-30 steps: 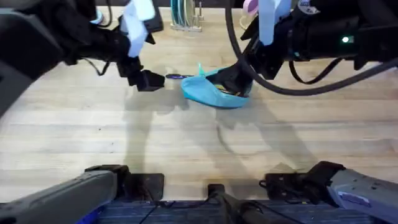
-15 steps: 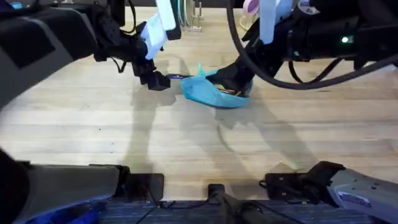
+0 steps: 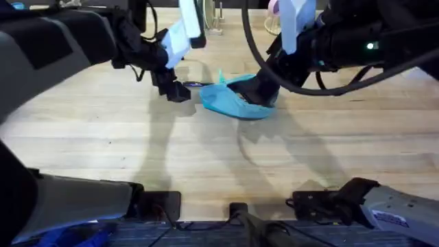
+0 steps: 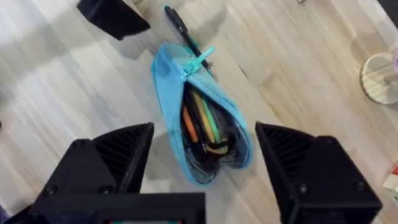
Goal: Unzip the bag, pick up the pens from the table one at a time and place them inside, then zip the bag closed.
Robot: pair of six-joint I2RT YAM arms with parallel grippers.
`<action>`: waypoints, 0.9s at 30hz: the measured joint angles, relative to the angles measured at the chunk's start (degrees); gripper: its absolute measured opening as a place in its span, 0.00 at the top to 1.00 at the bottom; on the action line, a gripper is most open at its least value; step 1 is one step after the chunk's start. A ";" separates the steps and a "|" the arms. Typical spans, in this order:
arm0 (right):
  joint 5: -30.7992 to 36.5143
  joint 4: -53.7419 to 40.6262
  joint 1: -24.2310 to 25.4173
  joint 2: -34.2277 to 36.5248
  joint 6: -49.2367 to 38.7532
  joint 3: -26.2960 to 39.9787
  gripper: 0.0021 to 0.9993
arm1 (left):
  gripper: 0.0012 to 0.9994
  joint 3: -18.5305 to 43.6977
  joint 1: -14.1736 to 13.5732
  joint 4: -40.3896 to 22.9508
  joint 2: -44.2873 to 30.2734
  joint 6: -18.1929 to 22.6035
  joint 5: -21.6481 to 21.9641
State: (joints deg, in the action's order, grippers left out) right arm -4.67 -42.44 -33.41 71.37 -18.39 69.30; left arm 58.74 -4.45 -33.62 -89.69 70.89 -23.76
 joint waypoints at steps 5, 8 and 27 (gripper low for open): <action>0.00 0.02 0.00 0.00 0.00 0.00 0.00 | 0.01 0.00 -4.25 2.64 -1.20 0.00 3.77; 0.00 0.02 0.00 0.00 -0.02 0.00 0.00 | 0.01 0.00 -6.16 3.89 -3.24 0.02 6.01; 0.00 0.02 0.00 0.00 0.00 0.00 0.00 | 0.01 2.29 -5.88 3.24 -10.11 -2.35 5.92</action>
State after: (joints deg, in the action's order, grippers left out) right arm -4.67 -42.41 -33.41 71.37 -18.39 69.30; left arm 61.03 -10.33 -30.38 -99.81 68.54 -17.84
